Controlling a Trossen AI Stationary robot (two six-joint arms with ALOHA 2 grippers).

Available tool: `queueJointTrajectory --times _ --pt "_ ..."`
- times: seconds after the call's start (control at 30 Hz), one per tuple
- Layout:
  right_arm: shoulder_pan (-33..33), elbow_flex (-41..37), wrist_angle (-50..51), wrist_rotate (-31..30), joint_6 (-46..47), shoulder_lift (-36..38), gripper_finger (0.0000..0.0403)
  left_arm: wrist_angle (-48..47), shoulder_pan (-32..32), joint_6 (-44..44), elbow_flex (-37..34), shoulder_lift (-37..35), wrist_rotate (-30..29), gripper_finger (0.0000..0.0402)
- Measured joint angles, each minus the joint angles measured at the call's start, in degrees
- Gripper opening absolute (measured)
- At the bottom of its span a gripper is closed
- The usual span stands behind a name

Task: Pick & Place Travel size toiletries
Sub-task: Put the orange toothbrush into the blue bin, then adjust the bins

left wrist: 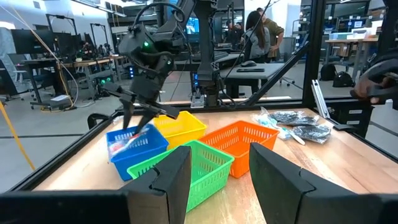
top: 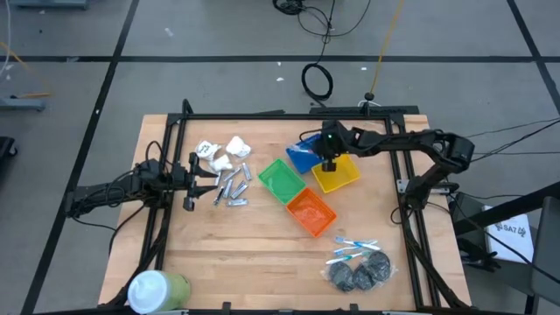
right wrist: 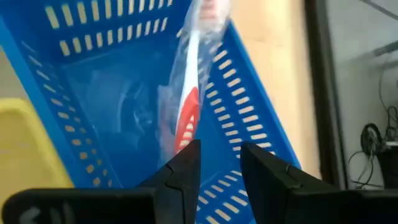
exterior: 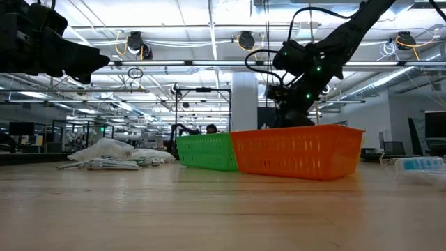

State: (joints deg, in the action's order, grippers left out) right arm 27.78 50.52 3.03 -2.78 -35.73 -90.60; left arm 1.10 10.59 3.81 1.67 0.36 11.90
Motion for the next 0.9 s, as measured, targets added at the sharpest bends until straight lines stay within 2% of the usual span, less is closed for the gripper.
queueJointTrajectory --times 0.13,0.23,0.47,0.9 --pt "-1.49 0.04 0.36 0.55 -1.84 1.64 0.0102 0.02 0.0 0.0 -0.02 0.0 0.02 0.0159" --pt "-2.79 -0.02 0.81 3.78 -2.07 2.89 0.01 0.02 0.0 0.0 -0.01 0.0 0.01 0.0159" --pt "-5.66 -0.01 4.4 10.33 5.06 3.16 0.0081 0.02 0.0 0.01 -0.01 0.0 0.01 0.0159" --pt "-8.04 -0.02 4.9 10.56 8.18 2.41 0.0056 0.02 0.0 0.0 -0.02 0.0 0.0 0.0159"
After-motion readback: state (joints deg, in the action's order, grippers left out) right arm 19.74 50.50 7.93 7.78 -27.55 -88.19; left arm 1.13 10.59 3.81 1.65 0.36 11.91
